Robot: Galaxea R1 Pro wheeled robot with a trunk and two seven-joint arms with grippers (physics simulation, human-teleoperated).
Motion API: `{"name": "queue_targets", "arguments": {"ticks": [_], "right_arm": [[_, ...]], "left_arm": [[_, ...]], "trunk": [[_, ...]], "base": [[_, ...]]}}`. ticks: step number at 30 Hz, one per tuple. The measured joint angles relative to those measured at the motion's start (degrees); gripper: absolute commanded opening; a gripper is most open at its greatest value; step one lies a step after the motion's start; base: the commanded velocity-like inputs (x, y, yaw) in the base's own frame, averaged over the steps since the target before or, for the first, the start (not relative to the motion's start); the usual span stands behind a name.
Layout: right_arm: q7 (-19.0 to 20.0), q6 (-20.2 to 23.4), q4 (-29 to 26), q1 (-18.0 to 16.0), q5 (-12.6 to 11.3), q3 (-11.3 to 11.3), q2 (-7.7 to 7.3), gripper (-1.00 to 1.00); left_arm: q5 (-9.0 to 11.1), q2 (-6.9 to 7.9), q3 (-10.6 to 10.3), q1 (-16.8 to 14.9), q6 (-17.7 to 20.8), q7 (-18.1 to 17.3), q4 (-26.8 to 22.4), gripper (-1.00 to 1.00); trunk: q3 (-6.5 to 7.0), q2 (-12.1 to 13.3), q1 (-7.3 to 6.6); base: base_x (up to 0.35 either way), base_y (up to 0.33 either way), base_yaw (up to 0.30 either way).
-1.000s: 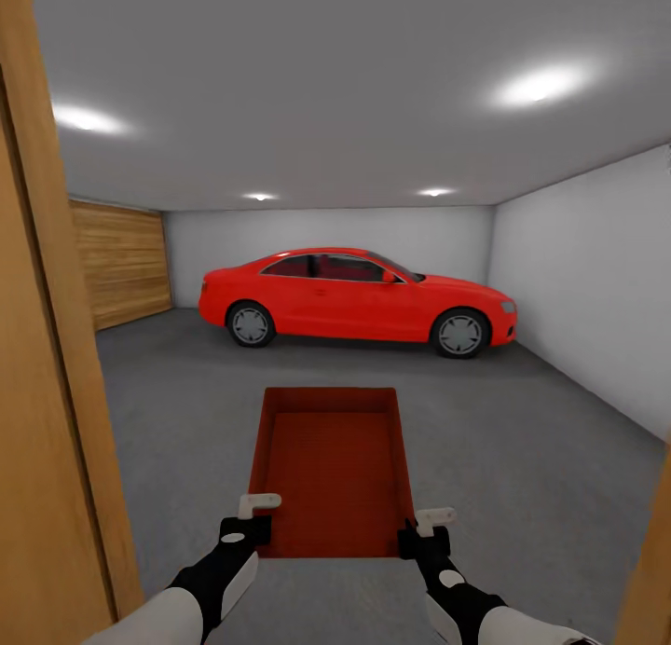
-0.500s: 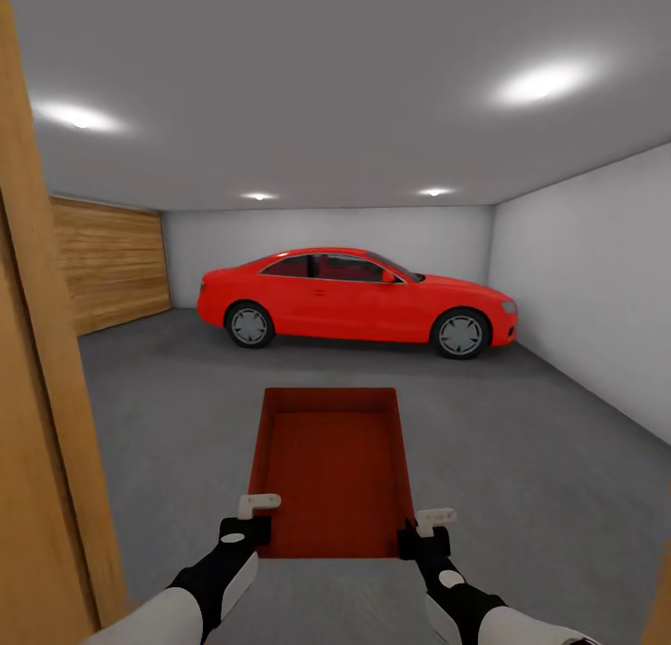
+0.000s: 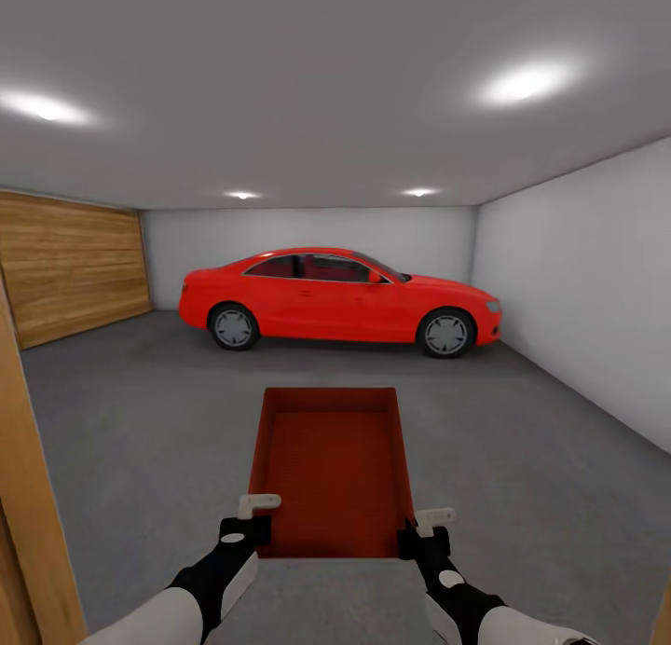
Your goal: Move the two storage containers from the living room to the garage. In the garage, place one container on the floor and stack the other container on top of it (either order is fine).
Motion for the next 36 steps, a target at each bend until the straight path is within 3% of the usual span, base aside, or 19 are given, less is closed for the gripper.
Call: {"name": "queue_targets", "arguments": {"ticks": [11, 36], "right_arm": [[0.02, 0.02, 0.04, -0.01, 0.03, -0.04, 0.02, -1.00], [0.07, 0.06, 0.09, 0.00, 0.05, -0.07, -0.02, -1.00]], "left_arm": [[0.02, 0.01, -0.02, 0.01, 0.01, 0.02, 0.00, -1.00], [-0.19, -0.07, 0.21, 0.01, 0.08, 0.03, 0.05, -1.00]], "trunk": [[0.00, -0.01, -0.02], [0.00, -0.01, -0.03]], "base": [[0.047, 0.000, -0.049], [0.316, 0.000, 0.000]]}}
